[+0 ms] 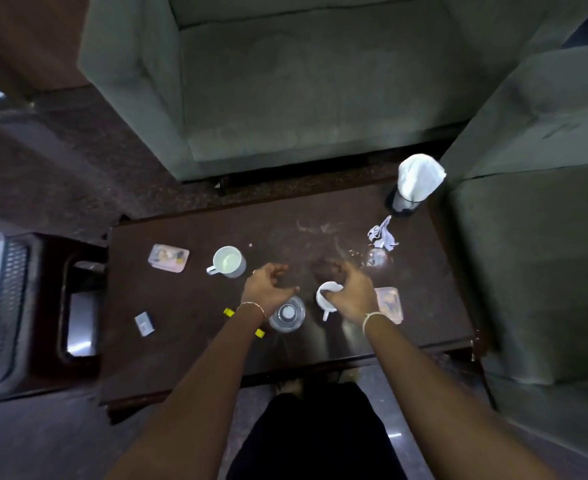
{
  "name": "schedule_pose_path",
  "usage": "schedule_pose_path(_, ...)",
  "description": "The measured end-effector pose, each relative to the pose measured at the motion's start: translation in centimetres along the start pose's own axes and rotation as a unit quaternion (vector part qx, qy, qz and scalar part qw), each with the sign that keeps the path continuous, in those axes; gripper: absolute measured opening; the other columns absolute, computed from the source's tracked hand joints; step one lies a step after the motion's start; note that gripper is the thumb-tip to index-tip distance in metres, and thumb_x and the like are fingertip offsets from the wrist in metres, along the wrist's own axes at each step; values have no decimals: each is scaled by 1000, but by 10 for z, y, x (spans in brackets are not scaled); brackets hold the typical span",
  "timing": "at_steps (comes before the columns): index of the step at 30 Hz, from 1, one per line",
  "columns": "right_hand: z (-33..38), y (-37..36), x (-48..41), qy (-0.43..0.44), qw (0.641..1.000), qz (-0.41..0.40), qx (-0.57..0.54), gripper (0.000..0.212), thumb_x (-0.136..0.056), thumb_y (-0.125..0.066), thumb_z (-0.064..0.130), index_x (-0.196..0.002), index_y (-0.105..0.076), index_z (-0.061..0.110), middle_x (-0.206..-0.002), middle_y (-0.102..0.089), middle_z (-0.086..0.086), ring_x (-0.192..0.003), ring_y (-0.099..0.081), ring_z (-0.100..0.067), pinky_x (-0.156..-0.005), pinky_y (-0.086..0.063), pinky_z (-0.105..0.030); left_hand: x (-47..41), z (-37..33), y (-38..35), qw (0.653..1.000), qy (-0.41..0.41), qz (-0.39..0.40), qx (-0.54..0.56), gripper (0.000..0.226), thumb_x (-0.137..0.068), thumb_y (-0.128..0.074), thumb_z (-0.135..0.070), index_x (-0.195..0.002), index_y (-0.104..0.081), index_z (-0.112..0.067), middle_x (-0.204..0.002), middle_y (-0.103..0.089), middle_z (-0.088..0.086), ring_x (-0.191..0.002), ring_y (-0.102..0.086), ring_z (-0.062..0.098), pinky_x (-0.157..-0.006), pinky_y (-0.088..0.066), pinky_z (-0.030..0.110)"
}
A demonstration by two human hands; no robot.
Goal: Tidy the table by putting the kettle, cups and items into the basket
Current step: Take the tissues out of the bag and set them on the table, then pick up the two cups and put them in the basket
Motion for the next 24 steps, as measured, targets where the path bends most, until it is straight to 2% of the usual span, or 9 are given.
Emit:
schedule_pose_path(3, -3, -36, 9, 33, 995, 68, 65, 69, -68, -78, 14, -132, -55, 23, -127, -61, -1, -112, -61, -21, -95, -43, -24, 11, 27, 4, 994, -16, 40, -95, 78, -63, -87, -23, -132, -53, -12, -133, -57, 6, -123, -54, 20, -105, -43, 34)
schedule_pose_path(5, -6, -55, 13, 43, 990, 104, 86, 70, -70, -77, 15, -135, -53, 24, -131, -59, 1, -120, -56, -20, -100, -42, -23, 14, 41, 2, 987, -27, 64, -143, 95, -59, -89, -31, -141, -44, -13, -140, -51, 6, -131, -46, 21, -109, -38, 33)
schedule_pose_path(8, -10, -79, 11, 78, 978, 141, 129, 75, -70, -79, 18, -138, -49, 17, -132, -58, -3, -125, -52, -22, -108, -39, -31, 13, 55, -7, 976, -54, 94, -188, 106, -54, -91, -38, -143, -40, -13, -144, -47, 5, -135, -42, 22, -111, -33, 31)
schedule_pose_path(11, -13, -98, 5, 107, 968, 156, 167, 79, -73, -77, 17, -143, -41, 12, -137, -53, -6, -128, -48, -23, -111, -34, -32, 6, 68, -17, 966, -78, 125, -211, 106, -54, -91, -32, -144, -37, -16, -147, -44, 1, -136, -39, 20, -111, -31, 26)
schedule_pose_path(13, -18, -109, 1, 101, 965, 167, 175, 85, -72, -79, 22, -146, -37, 15, -140, -50, -4, -128, -48, -21, -111, -35, -32, 1, 76, -23, 961, -79, 129, -229, 105, -61, -87, -28, -148, -30, -17, -147, -43, 1, -134, -41, 21, -109, -33, 28)
schedule_pose_path(16, -23, -117, 0, 93, 971, 162, 149, 82, -71, -78, 22, -144, -38, 21, -136, -55, -1, -123, -53, -19, -107, -41, -29, -4, 82, -31, 960, -75, 117, -243, 93, -72, -77, -32, -148, -25, -21, -144, -45, 2, -128, -47, 25, -106, -39, 35)
schedule_pose_path(21, -25, -116, 1, 81, 980, 135, 122, 69, -67, -77, 25, -129, -46, 26, -121, -61, 2, -109, -60, -20, -94, -49, -35, -8, 84, -30, 963, -60, 108, -240, 74, -73, -70, -44, -137, -36, -28, -133, -52, 1, -120, -53, 24, -100, -44, 38)
schedule_pose_path(24, -22, -115, -5, 80, 979, 136, 127, 67, -68, -77, 24, -129, -47, 26, -120, -63, 2, -108, -61, -20, -93, -48, -28, -14, 79, -25, 965, -61, 112, -228, 71, -73, -70, -43, -134, -38, -30, -131, -53, 0, -120, -53, 24, -99, -45, 38)
Point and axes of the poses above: each hand's wrist, its own x-axis away from the middle knuckle, its own y-axis out of the back of the hand, z = x × y, the point moved 6 cm from there along -x, towards the middle knuckle
